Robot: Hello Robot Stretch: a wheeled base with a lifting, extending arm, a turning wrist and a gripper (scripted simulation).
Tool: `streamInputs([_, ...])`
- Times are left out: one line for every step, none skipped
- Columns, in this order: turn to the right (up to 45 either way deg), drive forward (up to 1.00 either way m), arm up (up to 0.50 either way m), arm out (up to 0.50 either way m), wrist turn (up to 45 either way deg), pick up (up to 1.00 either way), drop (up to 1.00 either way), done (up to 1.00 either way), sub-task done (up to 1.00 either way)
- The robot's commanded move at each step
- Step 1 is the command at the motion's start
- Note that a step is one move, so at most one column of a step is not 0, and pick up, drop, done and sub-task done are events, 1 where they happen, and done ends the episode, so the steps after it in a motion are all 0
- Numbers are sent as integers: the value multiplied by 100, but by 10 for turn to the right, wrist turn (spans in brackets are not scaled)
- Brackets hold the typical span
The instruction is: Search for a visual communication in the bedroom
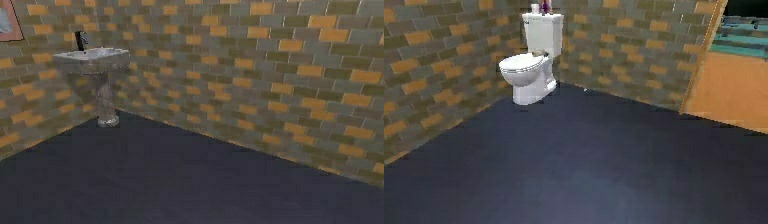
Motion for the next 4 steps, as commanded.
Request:
streamInputs([0,5,0,0,0,0,0,0,0])
streamInputs([-450,0,0,0,0,0,0,0,0])
streamInputs([-120,0,0,0,0,0,0,0,0])
streamInputs([0,65,0,0,0,0,0,0,0])
